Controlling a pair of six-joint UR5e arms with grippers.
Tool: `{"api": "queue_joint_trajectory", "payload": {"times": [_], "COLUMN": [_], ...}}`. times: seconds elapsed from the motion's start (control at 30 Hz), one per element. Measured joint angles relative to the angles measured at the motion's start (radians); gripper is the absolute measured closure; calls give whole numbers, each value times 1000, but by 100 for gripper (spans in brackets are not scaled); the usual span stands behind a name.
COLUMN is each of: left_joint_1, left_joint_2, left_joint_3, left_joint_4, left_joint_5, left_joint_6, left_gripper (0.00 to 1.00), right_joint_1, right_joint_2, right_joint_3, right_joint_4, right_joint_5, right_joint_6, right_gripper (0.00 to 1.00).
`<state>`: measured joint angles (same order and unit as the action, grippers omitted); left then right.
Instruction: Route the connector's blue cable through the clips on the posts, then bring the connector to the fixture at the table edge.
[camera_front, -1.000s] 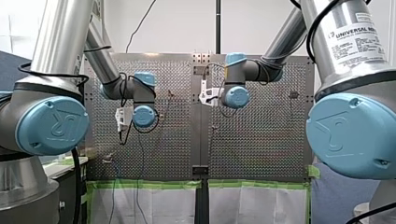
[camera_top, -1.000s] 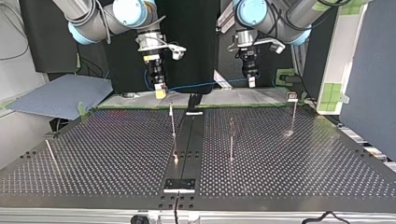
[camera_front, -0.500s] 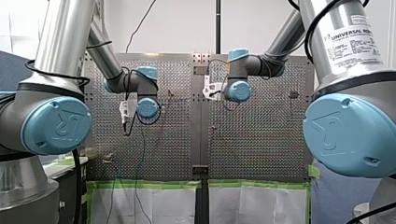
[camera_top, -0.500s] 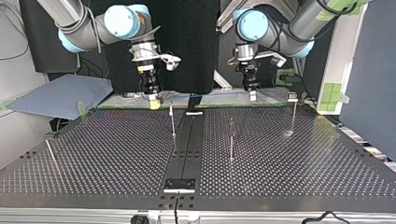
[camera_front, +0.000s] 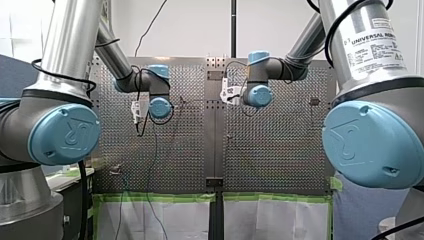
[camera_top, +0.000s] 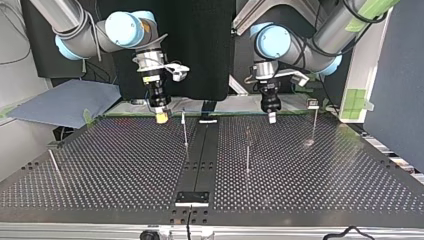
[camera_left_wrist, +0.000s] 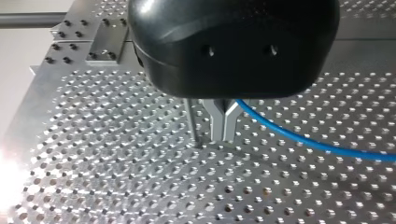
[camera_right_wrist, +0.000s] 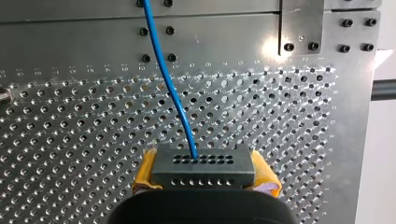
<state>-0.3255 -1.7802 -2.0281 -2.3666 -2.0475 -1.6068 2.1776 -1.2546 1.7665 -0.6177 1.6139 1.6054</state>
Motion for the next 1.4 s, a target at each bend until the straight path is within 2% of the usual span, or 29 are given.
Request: {"api": "queue_joint_trajectory", "payload": {"times": [0.37, 0.9, 1.23, 1.4], "left_joint_1": [27, 61, 75, 79], "left_joint_2": [-1, -2, -58, -66], "left_joint_3": [41, 69, 106, 131], "left_joint_4": [-5, -10, -19, -29], "left_joint_5": [32, 57, 73, 77], "left_joint_6": [-21, -22, -9, -7], "left_gripper": [100, 100, 100, 100], "right_joint_1": [-6, -6, -6, -6], "right_joint_2": [32, 38, 43, 47], "right_joint_3": [-10, -24, -33, -43], "right_joint_4": [-7, -16, -16, -15], "right_joint_5": [-14, -15, -15, -15], "right_joint_6": [3, 4, 4, 4], "right_gripper": [100, 100, 100, 100]}}
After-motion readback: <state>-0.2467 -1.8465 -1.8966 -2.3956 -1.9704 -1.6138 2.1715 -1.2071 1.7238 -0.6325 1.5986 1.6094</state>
